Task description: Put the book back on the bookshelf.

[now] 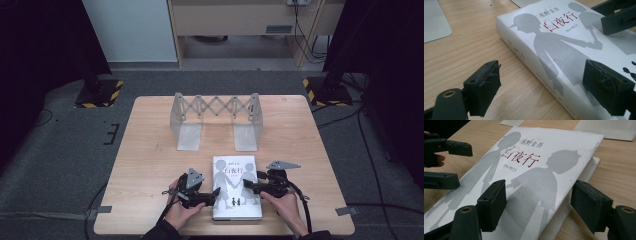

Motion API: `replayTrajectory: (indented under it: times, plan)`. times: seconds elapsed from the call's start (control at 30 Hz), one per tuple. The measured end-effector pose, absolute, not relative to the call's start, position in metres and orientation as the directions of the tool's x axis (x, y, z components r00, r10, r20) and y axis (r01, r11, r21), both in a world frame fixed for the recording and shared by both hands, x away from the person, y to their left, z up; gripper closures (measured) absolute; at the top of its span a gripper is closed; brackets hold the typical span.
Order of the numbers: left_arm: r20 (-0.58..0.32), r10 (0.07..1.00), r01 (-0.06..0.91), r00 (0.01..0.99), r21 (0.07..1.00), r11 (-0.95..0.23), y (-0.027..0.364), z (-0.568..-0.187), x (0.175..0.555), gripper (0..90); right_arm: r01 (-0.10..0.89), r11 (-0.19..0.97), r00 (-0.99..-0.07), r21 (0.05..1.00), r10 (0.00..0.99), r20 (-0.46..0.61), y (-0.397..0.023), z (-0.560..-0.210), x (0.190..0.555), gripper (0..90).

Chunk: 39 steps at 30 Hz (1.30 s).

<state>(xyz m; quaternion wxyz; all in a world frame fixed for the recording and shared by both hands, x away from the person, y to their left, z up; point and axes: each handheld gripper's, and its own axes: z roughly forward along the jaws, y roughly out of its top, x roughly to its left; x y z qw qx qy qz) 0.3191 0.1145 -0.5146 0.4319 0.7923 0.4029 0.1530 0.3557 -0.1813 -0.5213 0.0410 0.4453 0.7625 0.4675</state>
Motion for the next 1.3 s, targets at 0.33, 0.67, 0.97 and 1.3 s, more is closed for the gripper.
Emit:
replayTrajectory:
  times: [0.33, 0.67, 0.97, 1.3]
  plan:
    - [-0.105, 0.768, 0.497, 0.632, 0.815, -0.298, 0.116, -0.515, 0.319, 13.1, 0.621, 0.159, -0.608, 0.767, 0.715, 0.344, -0.182, -0.518, 0.357, 27.3]
    - [-0.095, 0.763, 0.492, 0.639, 0.813, -0.312, 0.125, -0.513, 0.321, 15.1, 0.568, 0.088, -0.626, 0.819, 0.693, 0.359, -0.178, -0.505, 0.359, 26.7]
    - [-0.116, 0.759, 0.503, 0.64, 0.81, -0.3, 0.125, -0.514, 0.322, 15.6, 0.57, 0.074, -0.631, 0.818, 0.677, 0.378, -0.171, -0.502, 0.359, 24.7]
    - [-0.116, 0.757, 0.5, 0.643, 0.813, -0.3, 0.125, -0.514, 0.321, 16.5, 0.596, 0.089, -0.642, 0.798, 0.65, 0.407, -0.158, -0.505, 0.359, 24.7]
